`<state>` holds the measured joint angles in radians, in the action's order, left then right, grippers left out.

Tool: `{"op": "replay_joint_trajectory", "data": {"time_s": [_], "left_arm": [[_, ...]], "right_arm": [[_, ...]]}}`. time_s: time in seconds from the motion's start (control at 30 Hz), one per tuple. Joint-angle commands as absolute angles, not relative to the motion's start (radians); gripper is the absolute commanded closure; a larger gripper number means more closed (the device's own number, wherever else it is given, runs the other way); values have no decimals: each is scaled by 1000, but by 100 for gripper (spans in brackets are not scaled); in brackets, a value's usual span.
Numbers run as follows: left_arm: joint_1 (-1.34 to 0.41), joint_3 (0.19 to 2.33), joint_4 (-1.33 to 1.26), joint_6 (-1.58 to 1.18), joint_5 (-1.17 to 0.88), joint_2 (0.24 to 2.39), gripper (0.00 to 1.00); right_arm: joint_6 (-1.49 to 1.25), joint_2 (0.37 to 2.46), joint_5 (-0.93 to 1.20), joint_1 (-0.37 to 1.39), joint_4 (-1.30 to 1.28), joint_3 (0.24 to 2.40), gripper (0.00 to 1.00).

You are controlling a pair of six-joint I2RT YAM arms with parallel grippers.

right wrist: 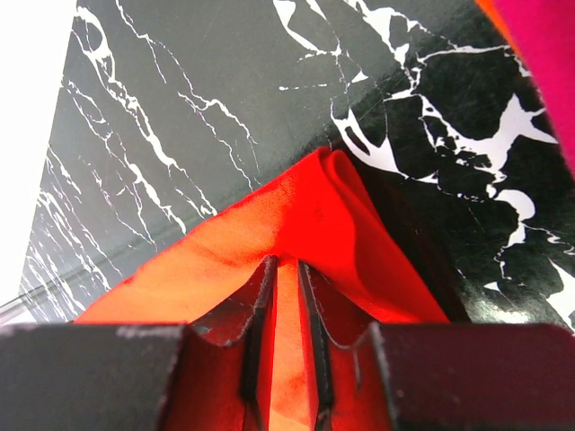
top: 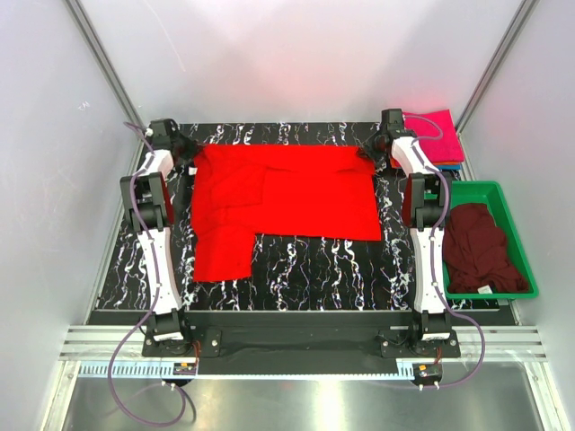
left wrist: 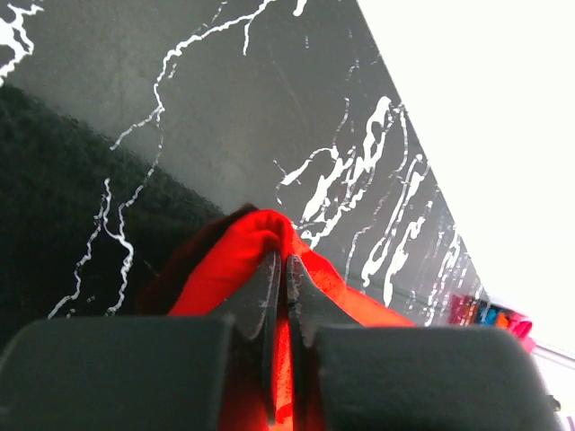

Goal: Fold and stack the t-shirts
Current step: Fold the tshirt

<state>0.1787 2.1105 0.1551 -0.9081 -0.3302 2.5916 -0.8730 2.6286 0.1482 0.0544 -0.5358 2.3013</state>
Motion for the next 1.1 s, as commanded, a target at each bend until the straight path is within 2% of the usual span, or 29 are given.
{"op": "replay_joint_trajectory", "data": {"time_s": [0.0, 0.03, 0.17, 0.23, 0.3, 0.37, 0.47, 0.5, 0.57, 0.6, 0.7, 0.87, 1.07], "left_arm": [[192, 2095, 38, -945, -322, 2508, 90], [190, 2121, 38, -948, -343, 2516, 84], [189, 2194, 81, -931, -380, 2534, 71], [190, 2194, 124, -896, -380, 2505, 68], [189, 2192, 207, -847, -371, 2467, 57], [190, 2186, 302, -783, -342, 2441, 40], [189, 2180, 423, -708, -310, 2396, 41], [189, 2171, 458, -689, -290, 2379, 41], [189, 2105, 523, -657, -227, 2317, 41], [189, 2079, 538, -646, -207, 2292, 40], [180, 2001, 615, -592, -114, 2211, 37], [170, 1844, 742, -557, -61, 2100, 38], [144, 1440, 739, -613, -54, 1791, 37]], "right_arm": [[-874, 2619, 54, 41, -588, 2257, 77], [-876, 2617, 70, 41, -578, 2246, 76], [-842, 2588, 172, 46, -448, 2207, 70], [-801, 2567, 207, 51, -434, 2212, 67], [-776, 2542, 210, 54, -433, 2210, 65], [-762, 2505, 209, 52, -449, 2209, 58], [-744, 2441, 181, 52, -498, 2200, 49], [-739, 2419, 164, 52, -511, 2177, 40], [-741, 2340, 137, 54, -544, 2139, 34], [-747, 2310, 108, 54, -558, 2116, 28], [-753, 2197, 48, 54, -644, 2016, 21], [-767, 1981, -20, 52, -756, 1778, 19], [-840, 1774, -3, 52, -787, 1467, 21]]}}
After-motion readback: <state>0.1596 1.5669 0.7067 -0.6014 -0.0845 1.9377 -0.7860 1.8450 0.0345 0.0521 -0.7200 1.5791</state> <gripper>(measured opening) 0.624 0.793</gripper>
